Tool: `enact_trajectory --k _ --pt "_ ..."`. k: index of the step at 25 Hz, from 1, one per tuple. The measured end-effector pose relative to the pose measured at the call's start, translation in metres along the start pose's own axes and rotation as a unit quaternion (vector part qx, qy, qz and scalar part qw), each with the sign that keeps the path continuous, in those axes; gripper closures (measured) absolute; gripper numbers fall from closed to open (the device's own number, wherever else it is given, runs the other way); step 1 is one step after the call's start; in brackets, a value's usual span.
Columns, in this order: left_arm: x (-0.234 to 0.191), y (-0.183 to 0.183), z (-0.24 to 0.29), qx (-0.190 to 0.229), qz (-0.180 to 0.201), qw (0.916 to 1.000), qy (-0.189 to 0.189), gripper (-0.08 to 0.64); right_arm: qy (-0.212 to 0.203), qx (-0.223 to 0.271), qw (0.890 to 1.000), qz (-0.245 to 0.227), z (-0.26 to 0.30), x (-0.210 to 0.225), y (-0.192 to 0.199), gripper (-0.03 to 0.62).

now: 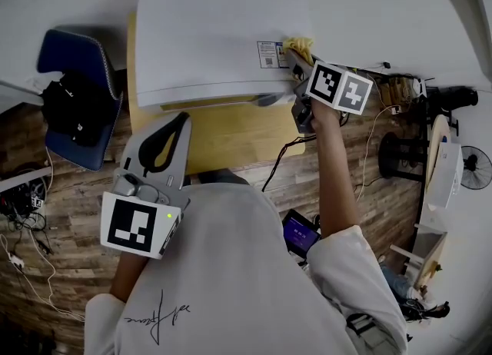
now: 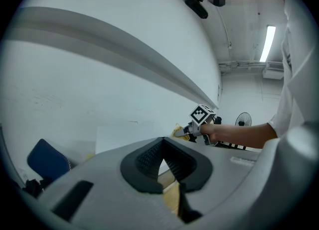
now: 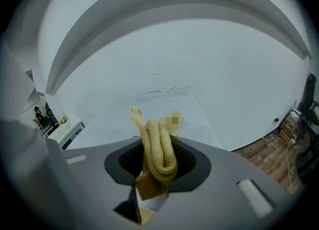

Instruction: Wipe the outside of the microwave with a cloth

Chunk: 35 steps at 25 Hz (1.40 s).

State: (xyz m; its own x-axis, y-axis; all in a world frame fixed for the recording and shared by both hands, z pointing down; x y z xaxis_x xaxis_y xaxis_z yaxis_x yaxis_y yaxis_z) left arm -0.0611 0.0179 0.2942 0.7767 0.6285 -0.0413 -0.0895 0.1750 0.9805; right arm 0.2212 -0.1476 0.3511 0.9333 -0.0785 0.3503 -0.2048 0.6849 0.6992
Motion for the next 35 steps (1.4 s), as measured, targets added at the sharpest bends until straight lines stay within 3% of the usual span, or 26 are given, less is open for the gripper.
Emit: enact_trajectory --k 35 --pt "-0.032 0.007 -0.039 0.001 0.001 0.9997 -0.026 0.568 -0.103 -0.032 0.993 -0.047 0.043 -0.148 0.037 0.474"
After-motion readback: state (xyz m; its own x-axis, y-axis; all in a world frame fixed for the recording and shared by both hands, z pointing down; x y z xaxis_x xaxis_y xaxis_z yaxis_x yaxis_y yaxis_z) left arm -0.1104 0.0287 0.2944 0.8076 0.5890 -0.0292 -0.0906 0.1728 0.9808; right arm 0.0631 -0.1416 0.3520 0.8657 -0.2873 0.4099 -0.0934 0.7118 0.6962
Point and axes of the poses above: the fingertips, and each gripper's own axes: z forward along the fingers, x to its right, y out of its underside, the point moved 6 cm from there along -z, backward along the fingers, and after that the axes turned 11 degrees about z, right-handed, at the moved point
